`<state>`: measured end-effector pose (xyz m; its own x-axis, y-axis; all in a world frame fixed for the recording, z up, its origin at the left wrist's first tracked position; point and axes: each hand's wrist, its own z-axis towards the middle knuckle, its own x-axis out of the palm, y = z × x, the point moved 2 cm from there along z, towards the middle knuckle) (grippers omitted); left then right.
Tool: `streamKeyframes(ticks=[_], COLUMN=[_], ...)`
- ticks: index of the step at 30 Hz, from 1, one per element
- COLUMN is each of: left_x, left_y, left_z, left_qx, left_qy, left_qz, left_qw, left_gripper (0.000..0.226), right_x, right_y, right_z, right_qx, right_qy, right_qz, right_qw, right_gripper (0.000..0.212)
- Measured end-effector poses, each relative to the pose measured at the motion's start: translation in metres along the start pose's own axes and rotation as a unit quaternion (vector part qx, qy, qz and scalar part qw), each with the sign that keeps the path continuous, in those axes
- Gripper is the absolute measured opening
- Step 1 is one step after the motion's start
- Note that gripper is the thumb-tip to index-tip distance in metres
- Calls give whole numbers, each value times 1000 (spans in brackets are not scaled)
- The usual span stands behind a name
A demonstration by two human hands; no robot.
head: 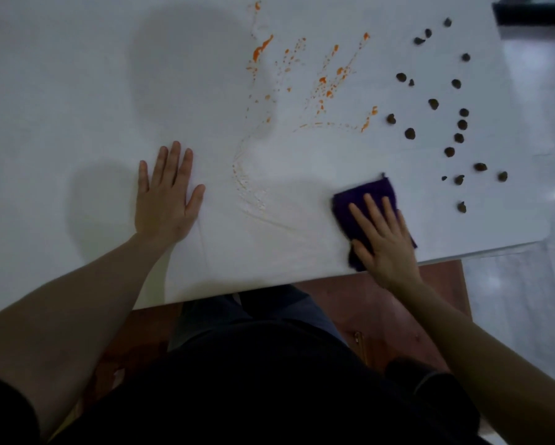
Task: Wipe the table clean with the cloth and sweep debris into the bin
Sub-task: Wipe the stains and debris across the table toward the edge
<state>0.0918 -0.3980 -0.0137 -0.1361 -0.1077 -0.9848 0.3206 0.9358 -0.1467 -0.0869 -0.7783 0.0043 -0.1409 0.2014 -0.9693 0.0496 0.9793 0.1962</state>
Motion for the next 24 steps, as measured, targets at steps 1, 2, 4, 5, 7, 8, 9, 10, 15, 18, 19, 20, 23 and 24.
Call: streamKeyframes(ticks=[1,2,4,5,7,8,9,10,15,18,19,20,23,24], left_x=[0,0,0,1,0,0,0,0,0,0,0,0,0,0], left_y=[0,0,0,0,1,1,1,0,0,0,0,0,1,1], left_z=[0,0,1,1,0,0,-1,-1,-1,0,0,0,0,0], left_qx=[0,-1,0,0,0,1,2,3,2,2,1,-1,-2,-2], left_qy=[0,1,4,4,1,-1,-3,-4,1,2,3,3,2,3], left_qz=[1,3,7,7,6,6,4,2,5,2,2,1,4,5], left_qw=[1000,1000,1000,1000,1000,1000,1000,1000,1000,1000,1000,1000,1000,1000], left_gripper=[66,66,67,67,67,67,67,67,66,67,67,67,67,67], right_x=[-5,-9,-14,-13,-10,-8,-7,-6,6,11,10,9,-1,-5], right_y=[-12,-21,-24,-19,0,13,26,41,94,80,67,53,7,-7], right_z=[0,3,21,33,61,74,85,93,76,37,25,15,-1,0], right_qx=[28,63,145,188,253,266,265,248,55,-24,-34,-37,-1,24], right_qy=[7,8,-5,-20,-47,-53,-55,-54,-41,-32,-35,-34,-13,-5], right_qz=[-2,0,19,34,61,67,67,63,34,33,32,30,13,10], right_qw=[1000,998,989,981,964,960,960,965,997,999,998,998,1000,1000], right_gripper=[63,64,65,66,67,67,67,66,62,60,59,59,62,64])
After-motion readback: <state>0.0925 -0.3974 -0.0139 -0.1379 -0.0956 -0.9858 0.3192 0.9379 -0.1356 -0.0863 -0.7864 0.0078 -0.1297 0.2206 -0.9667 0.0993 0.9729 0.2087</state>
